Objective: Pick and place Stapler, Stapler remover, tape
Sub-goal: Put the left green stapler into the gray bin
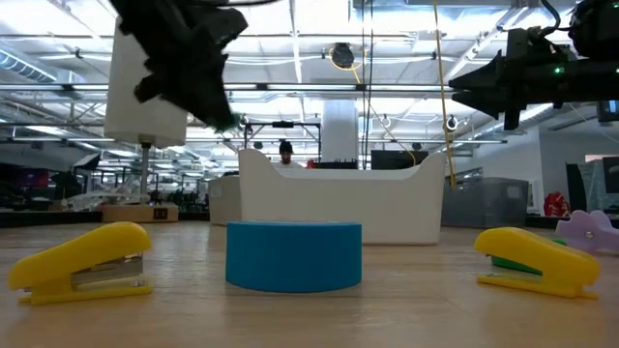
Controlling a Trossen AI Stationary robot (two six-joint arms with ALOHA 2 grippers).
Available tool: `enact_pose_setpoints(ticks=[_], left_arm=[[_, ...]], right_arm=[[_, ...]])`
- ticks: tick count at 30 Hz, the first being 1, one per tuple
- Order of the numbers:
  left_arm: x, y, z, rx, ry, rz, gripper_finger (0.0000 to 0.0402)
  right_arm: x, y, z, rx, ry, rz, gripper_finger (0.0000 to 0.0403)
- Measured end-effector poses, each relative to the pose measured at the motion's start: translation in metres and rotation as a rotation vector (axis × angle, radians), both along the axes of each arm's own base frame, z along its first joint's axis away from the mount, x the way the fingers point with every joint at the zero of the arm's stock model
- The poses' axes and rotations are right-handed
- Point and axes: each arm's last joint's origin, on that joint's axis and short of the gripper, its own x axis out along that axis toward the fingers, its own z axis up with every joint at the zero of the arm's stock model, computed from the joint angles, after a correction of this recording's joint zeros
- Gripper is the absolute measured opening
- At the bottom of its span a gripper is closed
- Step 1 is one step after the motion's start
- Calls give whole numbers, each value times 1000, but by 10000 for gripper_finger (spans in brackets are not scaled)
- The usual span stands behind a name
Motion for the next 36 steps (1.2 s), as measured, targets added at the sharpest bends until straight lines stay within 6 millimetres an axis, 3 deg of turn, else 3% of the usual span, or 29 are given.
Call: enact_pose_setpoints(ticks=[4, 9, 16, 20, 28, 32, 36], left_arm=[[0, 37, 18, 141, -50, 85, 68], [4, 86, 26, 252, -31, 121, 69], [13, 153, 28, 285, -102, 146, 70], [21, 182, 18, 240, -183, 137, 71], [41, 212, -14, 174, -275, 133, 71], [53, 217, -26, 139, -214, 132, 71], [64, 217, -26, 119, -120, 98, 71]], right_arm=[[0, 0, 0, 0, 0, 0, 171], [0, 0, 0, -1, 0, 0, 171], [0, 0, 0, 0, 2, 0, 171], [0, 0, -1, 6, 13, 0, 171], [0, 0, -2, 7, 15, 0, 171], [0, 0, -2, 7, 16, 0, 171], [0, 0, -2, 9, 17, -1, 171]])
